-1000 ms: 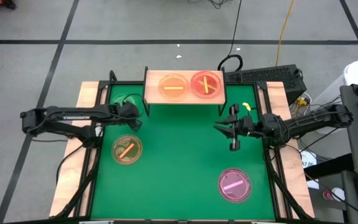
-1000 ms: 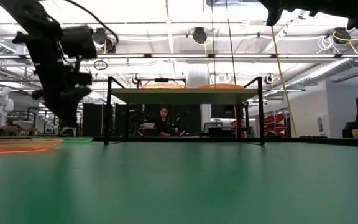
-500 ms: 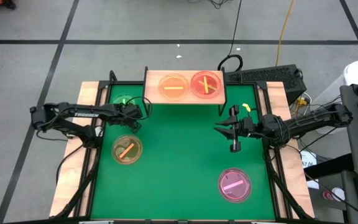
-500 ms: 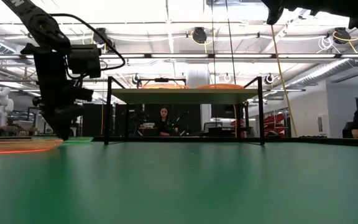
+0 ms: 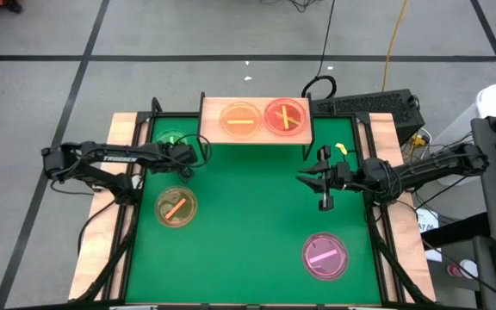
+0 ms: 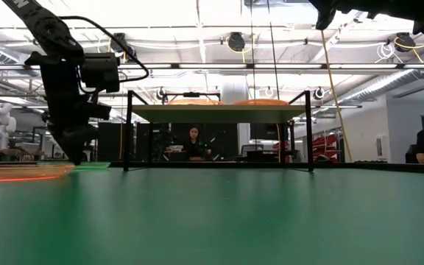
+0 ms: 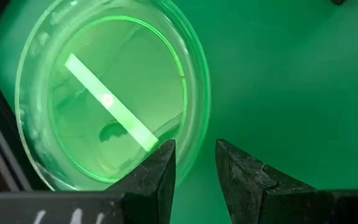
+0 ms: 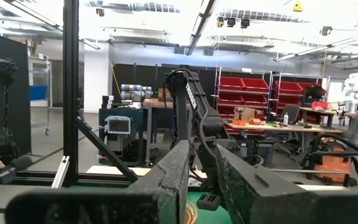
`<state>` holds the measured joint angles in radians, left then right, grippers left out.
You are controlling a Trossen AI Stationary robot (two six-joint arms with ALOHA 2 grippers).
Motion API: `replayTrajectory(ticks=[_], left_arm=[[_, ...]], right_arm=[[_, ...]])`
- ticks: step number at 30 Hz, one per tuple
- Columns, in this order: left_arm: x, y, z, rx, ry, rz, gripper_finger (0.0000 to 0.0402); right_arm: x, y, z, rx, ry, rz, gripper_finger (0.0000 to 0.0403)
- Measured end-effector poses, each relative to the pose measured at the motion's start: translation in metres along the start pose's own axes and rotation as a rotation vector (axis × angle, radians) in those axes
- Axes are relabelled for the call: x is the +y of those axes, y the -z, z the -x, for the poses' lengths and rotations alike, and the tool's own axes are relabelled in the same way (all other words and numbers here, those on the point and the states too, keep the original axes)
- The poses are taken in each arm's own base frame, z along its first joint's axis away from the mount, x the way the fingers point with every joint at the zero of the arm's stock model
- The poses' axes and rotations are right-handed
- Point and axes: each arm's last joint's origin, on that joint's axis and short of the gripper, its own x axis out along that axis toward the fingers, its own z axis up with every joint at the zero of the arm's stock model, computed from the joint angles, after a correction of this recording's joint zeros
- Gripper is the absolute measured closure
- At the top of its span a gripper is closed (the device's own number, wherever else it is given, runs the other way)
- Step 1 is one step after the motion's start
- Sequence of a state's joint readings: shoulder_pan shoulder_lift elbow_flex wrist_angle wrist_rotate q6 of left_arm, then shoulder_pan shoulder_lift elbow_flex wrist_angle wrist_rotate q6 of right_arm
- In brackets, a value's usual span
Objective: Place and stack plates onto a shelf
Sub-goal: Stack the green plate on top of the orange plate on the shelf
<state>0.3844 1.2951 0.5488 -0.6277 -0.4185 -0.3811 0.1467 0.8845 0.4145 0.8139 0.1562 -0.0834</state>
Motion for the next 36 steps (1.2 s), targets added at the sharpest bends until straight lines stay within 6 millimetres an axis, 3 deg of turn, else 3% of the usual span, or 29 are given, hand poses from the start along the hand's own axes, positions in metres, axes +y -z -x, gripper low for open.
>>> replayTrajectory(ticks=[13,16,21,24,31,36], left_arm=[[0.001,-0.002,-0.021,0.087,-0.039,-0.031,0.0283],[0.001,-0.003,-0.021,0.086,-0.033,-0.033,0.0309],[0.0,-0.003,-0.021,0.083,-0.009,-0.043,0.0388],[0.0,-0.004,-0.019,0.064,-0.002,-0.012,0.0389],[0.004,-0.016,0.003,0.035,0.041,0.034,0.0379],[0.013,-0.036,0.039,0.003,0.056,0.069,0.0378]], right_arm=[[0.0,0.0,0.0,0.002,0.0,-0.074,0.0339],[0.0,0.0,0.0,0.003,0.0,-0.074,0.0339],[0.0,0.0,0.0,0.002,0.0,-0.073,0.0339],[0.0,0.0,0.0,0.003,0.0,-0.072,0.0339],[0.0,0.0,0.0,0.004,0.0,-0.072,0.0339],[0.0,0.001,0.0,0.014,-0.001,-0.07,0.0339]])
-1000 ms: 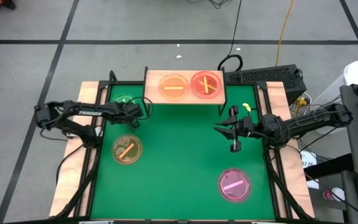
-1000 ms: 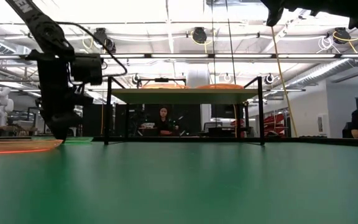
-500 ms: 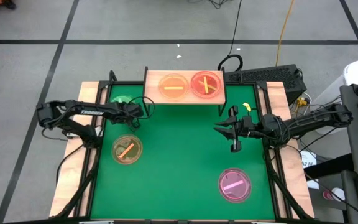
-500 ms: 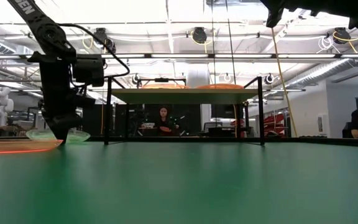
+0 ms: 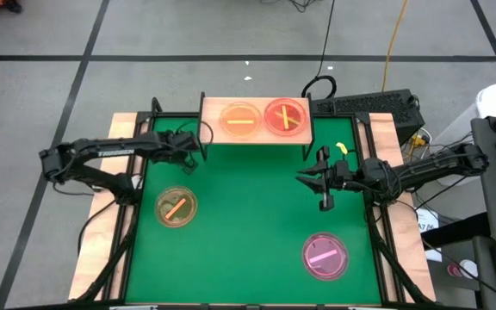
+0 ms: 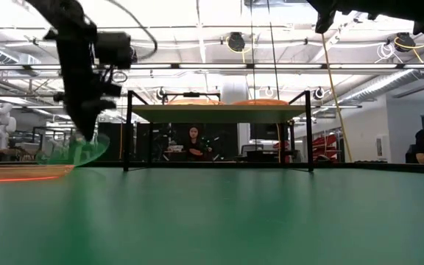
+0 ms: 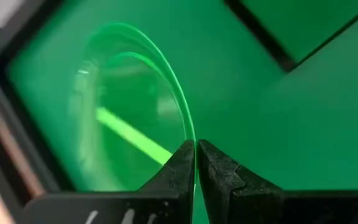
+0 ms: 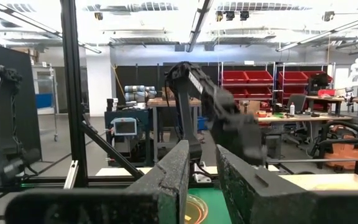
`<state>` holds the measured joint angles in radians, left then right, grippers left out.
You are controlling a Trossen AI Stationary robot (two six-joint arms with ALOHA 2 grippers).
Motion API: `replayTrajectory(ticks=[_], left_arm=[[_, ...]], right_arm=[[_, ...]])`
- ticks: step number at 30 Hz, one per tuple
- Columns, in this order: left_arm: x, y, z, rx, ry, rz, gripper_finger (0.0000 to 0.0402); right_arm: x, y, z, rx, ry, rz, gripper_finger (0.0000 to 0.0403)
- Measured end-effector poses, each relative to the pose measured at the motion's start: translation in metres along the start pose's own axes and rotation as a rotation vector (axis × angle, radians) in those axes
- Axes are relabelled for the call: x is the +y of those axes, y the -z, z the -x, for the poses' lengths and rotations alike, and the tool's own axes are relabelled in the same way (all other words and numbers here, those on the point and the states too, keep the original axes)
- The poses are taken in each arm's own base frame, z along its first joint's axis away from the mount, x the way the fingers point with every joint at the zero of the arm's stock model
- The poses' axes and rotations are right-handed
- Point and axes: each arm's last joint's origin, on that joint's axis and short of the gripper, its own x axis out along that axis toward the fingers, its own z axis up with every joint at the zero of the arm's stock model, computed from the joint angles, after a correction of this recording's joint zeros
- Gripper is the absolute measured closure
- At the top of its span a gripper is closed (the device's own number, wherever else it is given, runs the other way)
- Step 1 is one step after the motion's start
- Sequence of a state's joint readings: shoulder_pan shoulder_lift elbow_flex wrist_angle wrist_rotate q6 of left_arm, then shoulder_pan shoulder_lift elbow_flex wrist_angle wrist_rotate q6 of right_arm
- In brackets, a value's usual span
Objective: Place and stack plates onto a shelf
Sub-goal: Stack the green plate on top of the orange plate on the shelf
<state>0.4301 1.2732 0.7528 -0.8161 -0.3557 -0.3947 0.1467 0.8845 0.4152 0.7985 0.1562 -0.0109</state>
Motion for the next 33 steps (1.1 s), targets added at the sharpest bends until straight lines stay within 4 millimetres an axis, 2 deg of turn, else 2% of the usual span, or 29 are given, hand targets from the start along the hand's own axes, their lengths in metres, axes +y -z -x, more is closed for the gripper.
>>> replayTrajectory(ticks=[5,9,14,17,20,22,25,33], left_arm=[[0.012,-0.017,0.048,-0.105,0.039,0.044,0.0378],[0.026,-0.023,0.087,-0.205,0.07,0.044,0.0378],[0.041,-0.037,0.143,-0.465,0.154,0.13,0.0378],[0.037,-0.05,0.17,-0.663,0.242,0.086,0.0378],[0.023,-0.063,0.186,-0.847,0.306,0.008,0.0378],[0.01,-0.073,0.192,-0.947,0.35,-0.064,0.0378],[-0.012,-0.086,0.188,-1.011,0.361,-0.157,0.0378],[-0.055,-0.11,0.139,-0.884,0.296,-0.289,0.0378]], right_arm=[[0.0,0.001,0.0,0.01,0.0,-0.001,0.0339],[0.0,0.002,0.0,0.019,0.0,-0.004,0.0339],[0.0,0.002,0.0,0.023,0.0,0.001,0.0339],[0.0,0.001,0.0,0.01,0.0,0.003,0.0339],[0.0,0.0,0.0,0.002,0.0,0.002,0.0339],[0.0,0.0,0.0,0.002,0.0,0.003,0.0339],[0.0,0.0,0.0,0.002,0.0,0.002,0.0339],[0.0,0.001,0.0,0.014,0.0,-0.002,0.0339]])
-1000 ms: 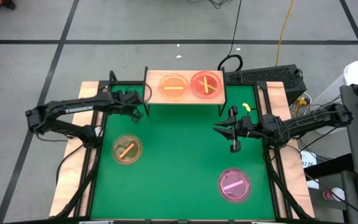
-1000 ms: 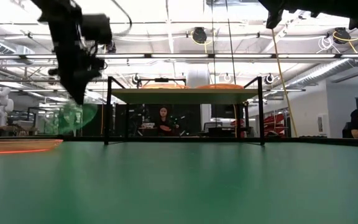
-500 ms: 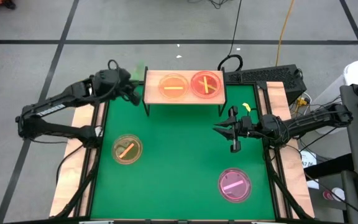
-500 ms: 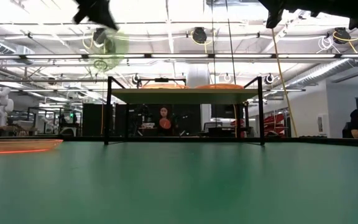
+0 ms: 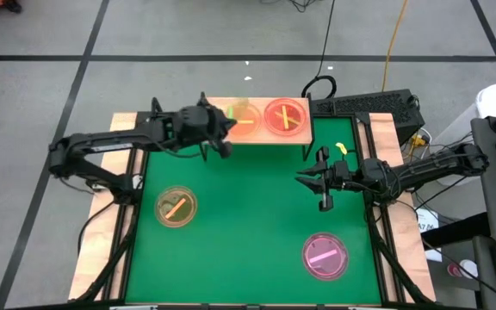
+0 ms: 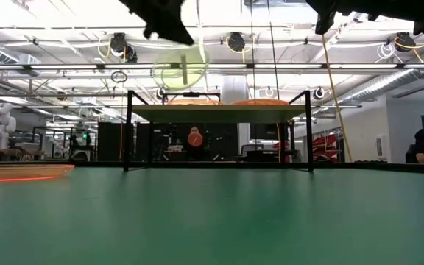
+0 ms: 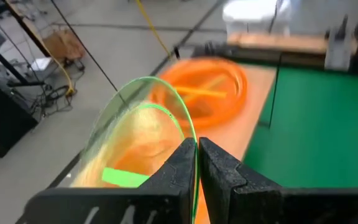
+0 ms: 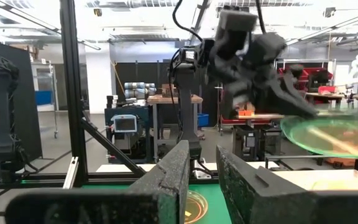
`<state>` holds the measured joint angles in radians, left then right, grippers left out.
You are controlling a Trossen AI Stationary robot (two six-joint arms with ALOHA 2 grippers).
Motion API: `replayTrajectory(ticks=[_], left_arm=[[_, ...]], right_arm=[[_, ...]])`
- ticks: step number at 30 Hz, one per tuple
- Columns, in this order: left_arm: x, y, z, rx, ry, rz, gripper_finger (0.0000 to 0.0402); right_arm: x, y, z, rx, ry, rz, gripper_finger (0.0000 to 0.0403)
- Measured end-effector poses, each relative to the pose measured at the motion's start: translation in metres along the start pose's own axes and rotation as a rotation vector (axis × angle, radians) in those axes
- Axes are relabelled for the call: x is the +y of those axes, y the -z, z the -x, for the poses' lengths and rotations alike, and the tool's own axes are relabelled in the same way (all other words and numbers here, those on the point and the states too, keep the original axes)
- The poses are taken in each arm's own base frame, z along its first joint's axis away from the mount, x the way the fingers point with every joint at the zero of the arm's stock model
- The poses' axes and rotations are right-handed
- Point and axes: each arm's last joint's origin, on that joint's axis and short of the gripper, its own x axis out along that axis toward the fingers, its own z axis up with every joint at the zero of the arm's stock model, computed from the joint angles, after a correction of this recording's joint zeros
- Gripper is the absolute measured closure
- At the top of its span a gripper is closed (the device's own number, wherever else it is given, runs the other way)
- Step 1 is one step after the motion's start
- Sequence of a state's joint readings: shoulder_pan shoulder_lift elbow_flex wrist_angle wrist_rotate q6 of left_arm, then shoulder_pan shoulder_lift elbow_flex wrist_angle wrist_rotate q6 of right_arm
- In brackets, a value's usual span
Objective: Place and stack plates onto a shelf
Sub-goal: Stack the green plate on top of the orange plate on the shelf
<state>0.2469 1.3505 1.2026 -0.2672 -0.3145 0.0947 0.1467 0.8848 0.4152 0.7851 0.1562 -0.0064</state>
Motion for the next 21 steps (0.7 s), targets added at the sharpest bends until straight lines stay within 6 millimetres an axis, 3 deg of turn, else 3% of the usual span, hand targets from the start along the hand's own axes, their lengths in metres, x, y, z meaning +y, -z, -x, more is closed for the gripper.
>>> replayTrajectory(ticks=[8,16,21], left_arm=[[-0.012,0.011,-0.032,0.035,0.005,-0.045,0.0378],[-0.013,0.011,-0.036,0.028,0.004,-0.09,0.0376],[-0.013,0.011,-0.036,0.029,0.004,-0.09,0.0348]], right_arm=[[0.0,0.001,0.0,0.005,0.0,0.005,0.0339],[0.0,0.001,0.0,0.005,0.0,0.006,0.0339],[0.0,0.001,0.0,0.005,0.0,0.006,0.0339]])
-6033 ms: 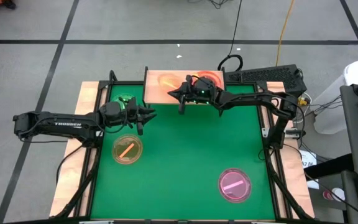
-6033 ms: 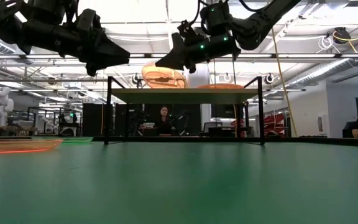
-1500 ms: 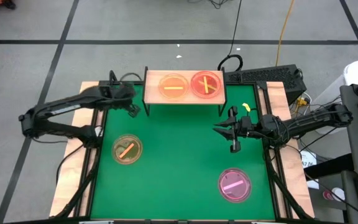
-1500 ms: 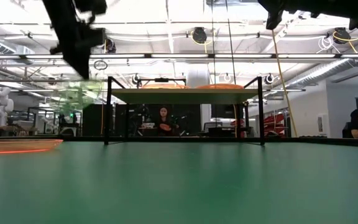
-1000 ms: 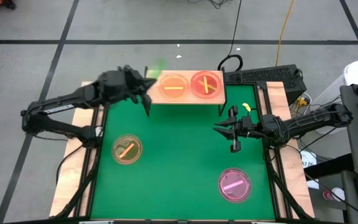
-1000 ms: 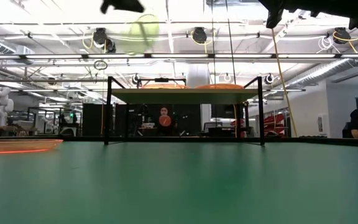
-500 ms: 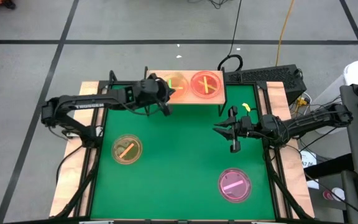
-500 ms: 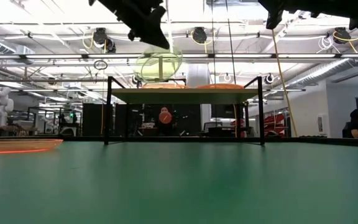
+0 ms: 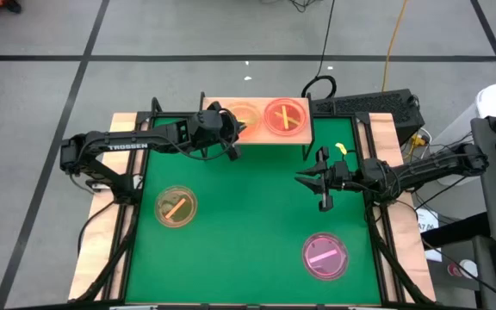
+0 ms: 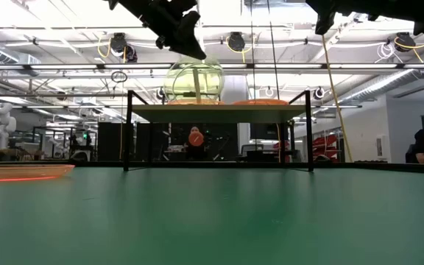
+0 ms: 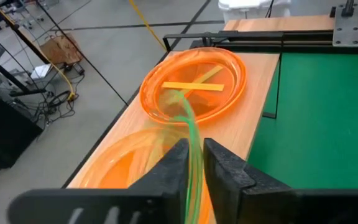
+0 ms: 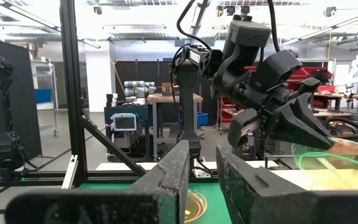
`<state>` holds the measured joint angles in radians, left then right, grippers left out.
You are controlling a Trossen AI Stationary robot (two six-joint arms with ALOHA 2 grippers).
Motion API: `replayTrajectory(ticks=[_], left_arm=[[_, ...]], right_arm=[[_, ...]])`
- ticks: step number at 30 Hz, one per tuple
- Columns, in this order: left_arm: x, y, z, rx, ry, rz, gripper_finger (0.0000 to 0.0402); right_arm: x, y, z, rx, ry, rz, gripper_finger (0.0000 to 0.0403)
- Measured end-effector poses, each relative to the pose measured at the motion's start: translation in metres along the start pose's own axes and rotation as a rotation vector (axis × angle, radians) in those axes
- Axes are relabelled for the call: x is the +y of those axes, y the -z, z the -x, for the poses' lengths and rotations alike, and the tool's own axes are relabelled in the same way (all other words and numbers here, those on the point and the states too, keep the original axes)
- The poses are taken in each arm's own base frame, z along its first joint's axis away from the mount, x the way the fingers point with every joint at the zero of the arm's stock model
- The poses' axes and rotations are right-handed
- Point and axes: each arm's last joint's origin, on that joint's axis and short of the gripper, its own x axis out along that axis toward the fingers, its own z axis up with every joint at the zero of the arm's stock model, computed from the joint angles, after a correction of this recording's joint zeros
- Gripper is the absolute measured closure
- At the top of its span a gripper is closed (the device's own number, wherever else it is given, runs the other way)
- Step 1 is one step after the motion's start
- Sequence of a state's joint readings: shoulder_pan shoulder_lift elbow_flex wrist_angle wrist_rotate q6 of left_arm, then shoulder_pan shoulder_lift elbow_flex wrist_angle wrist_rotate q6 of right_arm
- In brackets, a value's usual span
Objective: Place and stack plates onto a shelf
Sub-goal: Stack the green plate on top of the orange plate on the shelf
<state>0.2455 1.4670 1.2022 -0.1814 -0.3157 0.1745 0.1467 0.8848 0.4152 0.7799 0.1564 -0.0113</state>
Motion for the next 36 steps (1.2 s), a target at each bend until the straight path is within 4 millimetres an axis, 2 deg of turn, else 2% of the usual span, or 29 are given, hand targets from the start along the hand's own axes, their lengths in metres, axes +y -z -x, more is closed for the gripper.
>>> replayTrajectory(ticks=[6,23,25,31,36], left_arm=[[0.0,-0.001,0.0,-0.006,-0.001,0.003,0.0313],[-0.002,-0.003,0.001,-0.027,0.007,0.067,0.0311],[-0.006,-0.003,0.002,-0.023,0.052,0.077,0.0311],[-0.024,0.0,0.007,-0.002,0.334,0.074,0.0311],[-0.028,0.011,0.003,0.1,0.357,0.057,0.0311]], right_arm=[[0.0,0.0,0.0,0.005,0.0,0.001,0.0339],[0.0,0.001,0.0,0.013,0.0,0.002,0.0339],[0.0,0.001,0.0,0.014,0.0,0.002,0.0339],[0.0,0.001,0.0,0.014,0.0,0.002,0.0339],[0.0,0.001,0.0,0.014,0.0,-0.001,0.0339]])
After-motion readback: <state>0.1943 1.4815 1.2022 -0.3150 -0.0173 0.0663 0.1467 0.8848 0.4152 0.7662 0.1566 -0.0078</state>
